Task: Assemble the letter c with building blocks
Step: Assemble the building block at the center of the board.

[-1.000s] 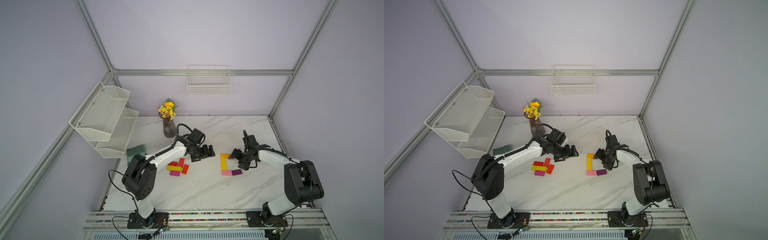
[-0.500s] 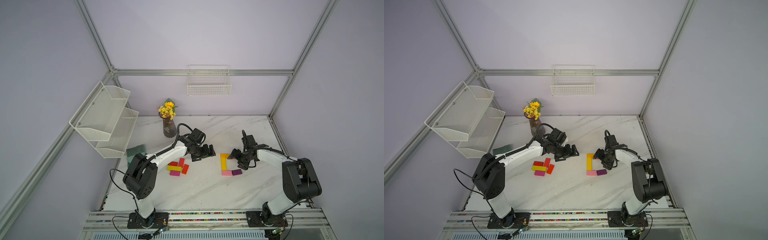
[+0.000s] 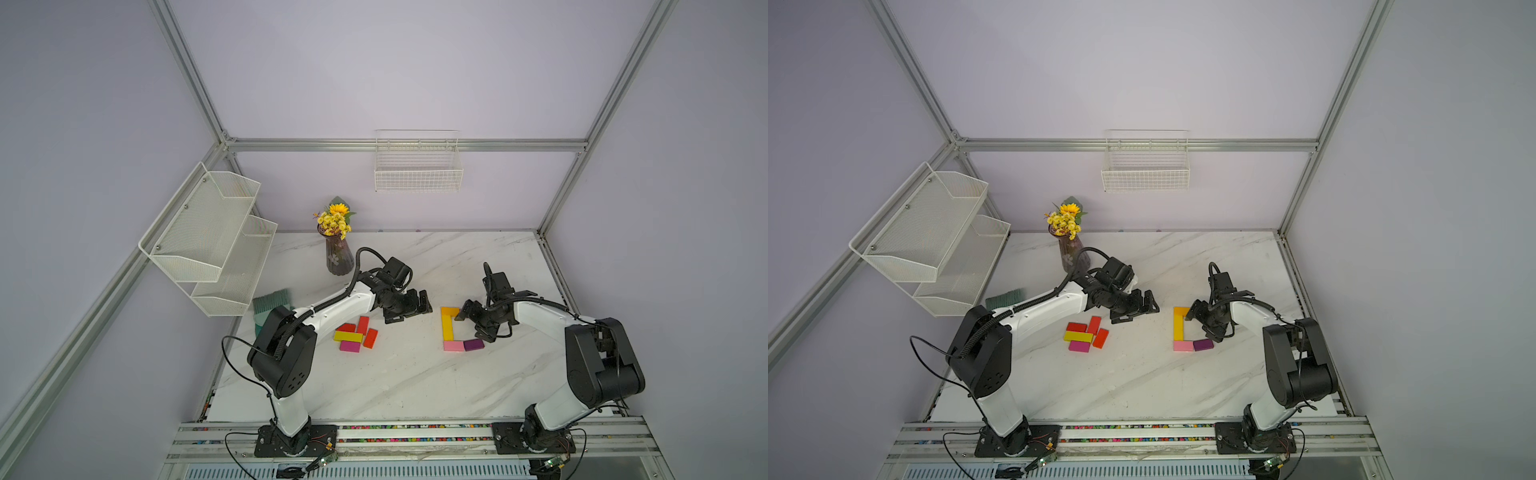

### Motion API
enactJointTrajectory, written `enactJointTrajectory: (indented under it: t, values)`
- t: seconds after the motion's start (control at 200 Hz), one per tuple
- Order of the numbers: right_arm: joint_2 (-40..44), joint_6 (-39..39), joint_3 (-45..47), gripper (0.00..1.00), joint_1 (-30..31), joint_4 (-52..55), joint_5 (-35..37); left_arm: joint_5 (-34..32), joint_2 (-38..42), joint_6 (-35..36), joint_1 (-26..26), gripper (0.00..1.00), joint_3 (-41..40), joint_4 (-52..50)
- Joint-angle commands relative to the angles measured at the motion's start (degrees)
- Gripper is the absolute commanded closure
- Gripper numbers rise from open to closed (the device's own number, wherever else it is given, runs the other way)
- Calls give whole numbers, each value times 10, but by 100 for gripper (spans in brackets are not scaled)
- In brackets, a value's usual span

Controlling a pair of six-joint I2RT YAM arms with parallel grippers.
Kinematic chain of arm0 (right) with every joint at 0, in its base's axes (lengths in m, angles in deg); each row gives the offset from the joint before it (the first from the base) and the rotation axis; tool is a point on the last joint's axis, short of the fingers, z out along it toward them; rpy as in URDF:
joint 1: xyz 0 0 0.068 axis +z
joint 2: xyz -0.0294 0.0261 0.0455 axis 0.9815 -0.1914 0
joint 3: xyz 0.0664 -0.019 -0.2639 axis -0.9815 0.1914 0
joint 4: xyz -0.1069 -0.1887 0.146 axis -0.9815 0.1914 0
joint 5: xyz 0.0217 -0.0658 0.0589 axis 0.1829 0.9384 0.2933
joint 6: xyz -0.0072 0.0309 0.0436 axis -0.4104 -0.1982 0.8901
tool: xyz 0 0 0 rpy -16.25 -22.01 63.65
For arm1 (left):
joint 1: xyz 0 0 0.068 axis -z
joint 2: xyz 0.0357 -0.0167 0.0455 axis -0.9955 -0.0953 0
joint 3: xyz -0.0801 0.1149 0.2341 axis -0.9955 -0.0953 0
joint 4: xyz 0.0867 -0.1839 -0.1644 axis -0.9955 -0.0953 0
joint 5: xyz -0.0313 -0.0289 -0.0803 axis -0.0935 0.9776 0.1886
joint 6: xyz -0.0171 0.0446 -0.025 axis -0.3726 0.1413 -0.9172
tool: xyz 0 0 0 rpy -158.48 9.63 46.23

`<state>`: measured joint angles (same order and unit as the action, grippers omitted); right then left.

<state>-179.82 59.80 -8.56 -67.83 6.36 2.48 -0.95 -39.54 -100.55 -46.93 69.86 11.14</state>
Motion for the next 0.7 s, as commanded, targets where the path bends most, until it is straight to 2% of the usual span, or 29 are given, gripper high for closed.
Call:
enactJointTrajectory:
  t: [0.0,0.695]
  values:
    - [16,8,10,13,4,-6,7,8,2,-5,3,0,18,10]
    - [47,15,21,13,7,0,2,3,8,-11,11,0,13,13]
